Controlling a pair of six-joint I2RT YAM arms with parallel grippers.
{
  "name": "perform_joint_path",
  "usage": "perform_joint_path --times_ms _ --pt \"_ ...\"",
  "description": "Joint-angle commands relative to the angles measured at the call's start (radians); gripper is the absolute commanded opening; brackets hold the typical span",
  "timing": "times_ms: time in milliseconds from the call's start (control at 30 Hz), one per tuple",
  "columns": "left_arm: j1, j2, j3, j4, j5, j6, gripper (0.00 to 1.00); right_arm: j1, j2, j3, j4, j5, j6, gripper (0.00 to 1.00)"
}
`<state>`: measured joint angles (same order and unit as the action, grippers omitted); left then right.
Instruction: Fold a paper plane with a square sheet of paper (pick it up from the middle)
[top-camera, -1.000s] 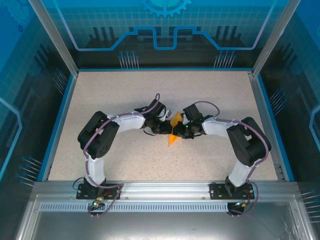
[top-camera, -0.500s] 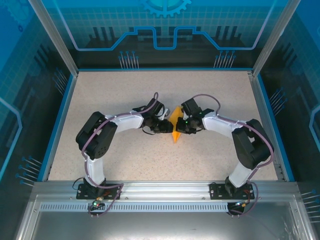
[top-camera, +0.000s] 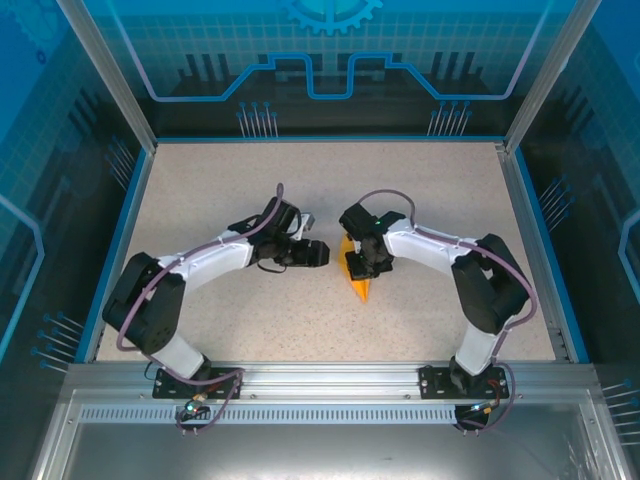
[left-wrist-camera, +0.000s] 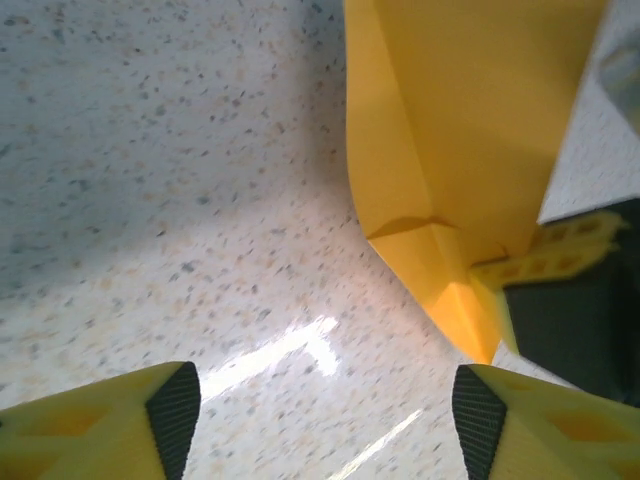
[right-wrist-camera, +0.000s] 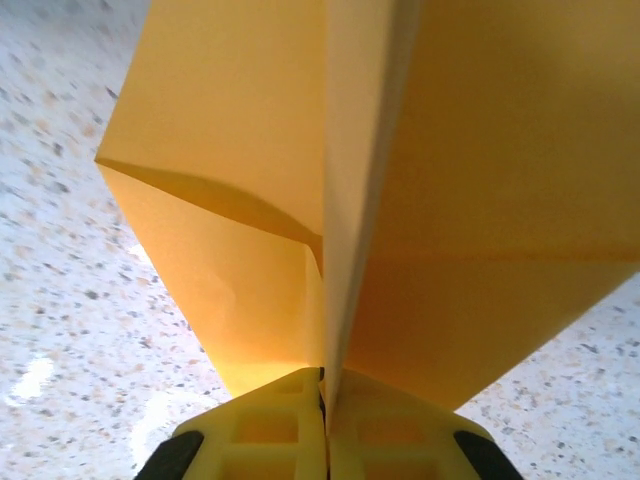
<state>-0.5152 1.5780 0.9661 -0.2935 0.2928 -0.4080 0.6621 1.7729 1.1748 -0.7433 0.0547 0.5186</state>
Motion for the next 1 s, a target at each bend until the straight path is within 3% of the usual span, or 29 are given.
perform_joint_path --times_ms 0,567,967 --pt "0.023 -0.057 -0.046 -0.035 -0.037 0.027 0.77 0.026 0.037 0.036 -0.026 0.028 -0.031 0.08" --pt "0.044 -0.033 -0.063 -0.032 -0.007 0.041 0.80 0.088 0.102 0.041 0.038 0.130 0.003 0.25" --pt "0.045 -0.024 -0.063 -0.039 -0.009 0.052 0.81 0.104 0.118 0.037 0.033 0.154 0.028 0.27"
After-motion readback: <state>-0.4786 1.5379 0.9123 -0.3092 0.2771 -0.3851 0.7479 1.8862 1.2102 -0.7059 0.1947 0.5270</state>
